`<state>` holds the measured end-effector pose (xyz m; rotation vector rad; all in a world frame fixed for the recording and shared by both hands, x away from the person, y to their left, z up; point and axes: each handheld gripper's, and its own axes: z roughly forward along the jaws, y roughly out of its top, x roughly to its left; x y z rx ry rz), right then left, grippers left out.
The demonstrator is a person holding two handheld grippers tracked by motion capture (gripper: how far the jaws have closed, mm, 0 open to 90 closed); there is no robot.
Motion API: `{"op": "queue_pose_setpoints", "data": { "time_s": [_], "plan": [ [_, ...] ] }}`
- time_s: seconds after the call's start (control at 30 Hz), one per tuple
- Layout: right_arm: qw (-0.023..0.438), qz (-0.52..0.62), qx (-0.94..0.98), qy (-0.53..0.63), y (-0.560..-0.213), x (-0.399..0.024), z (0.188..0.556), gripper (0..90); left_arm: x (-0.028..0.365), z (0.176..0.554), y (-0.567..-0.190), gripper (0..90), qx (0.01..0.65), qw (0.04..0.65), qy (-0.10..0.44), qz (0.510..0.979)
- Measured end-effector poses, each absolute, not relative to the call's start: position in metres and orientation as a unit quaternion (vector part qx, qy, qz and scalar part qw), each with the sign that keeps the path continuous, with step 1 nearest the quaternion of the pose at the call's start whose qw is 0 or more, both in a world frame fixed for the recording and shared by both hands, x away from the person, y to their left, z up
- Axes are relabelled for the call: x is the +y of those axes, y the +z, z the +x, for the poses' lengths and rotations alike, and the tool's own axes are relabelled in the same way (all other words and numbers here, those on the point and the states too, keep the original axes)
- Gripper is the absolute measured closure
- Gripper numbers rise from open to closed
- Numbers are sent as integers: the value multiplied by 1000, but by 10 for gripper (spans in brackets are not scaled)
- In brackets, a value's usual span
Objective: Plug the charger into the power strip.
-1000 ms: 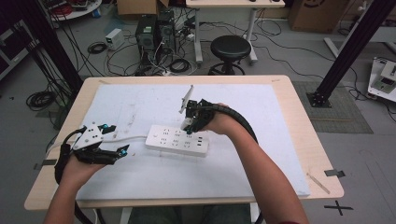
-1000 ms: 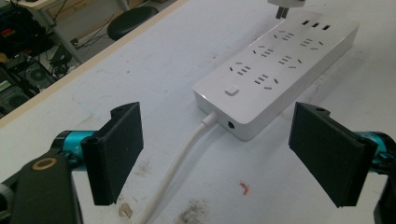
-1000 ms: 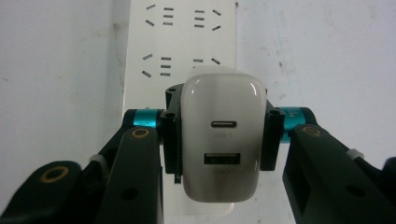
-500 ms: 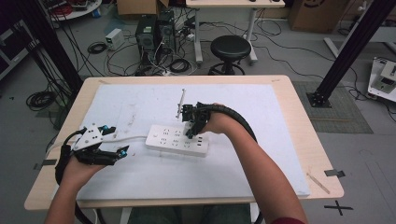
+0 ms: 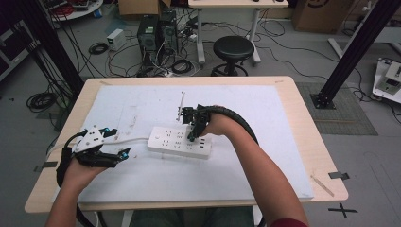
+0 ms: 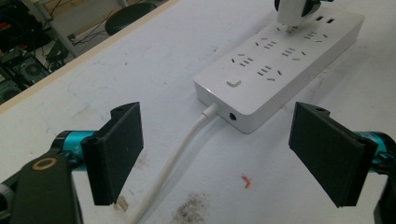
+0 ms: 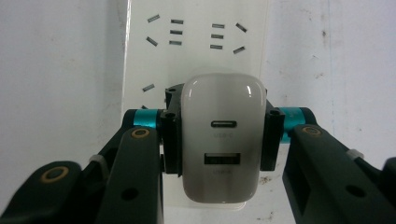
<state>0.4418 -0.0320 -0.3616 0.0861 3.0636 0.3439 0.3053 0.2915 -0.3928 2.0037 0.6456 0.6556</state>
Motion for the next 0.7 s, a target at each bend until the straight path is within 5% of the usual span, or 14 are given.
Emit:
{"op": "queue_pose_setpoints", "data": {
  "time_s": [0.7],
  "plan": [
    [32,41,996,73,-370,-16,440,636,281,311,-394,177,256,450,263,814]
  ]
}}
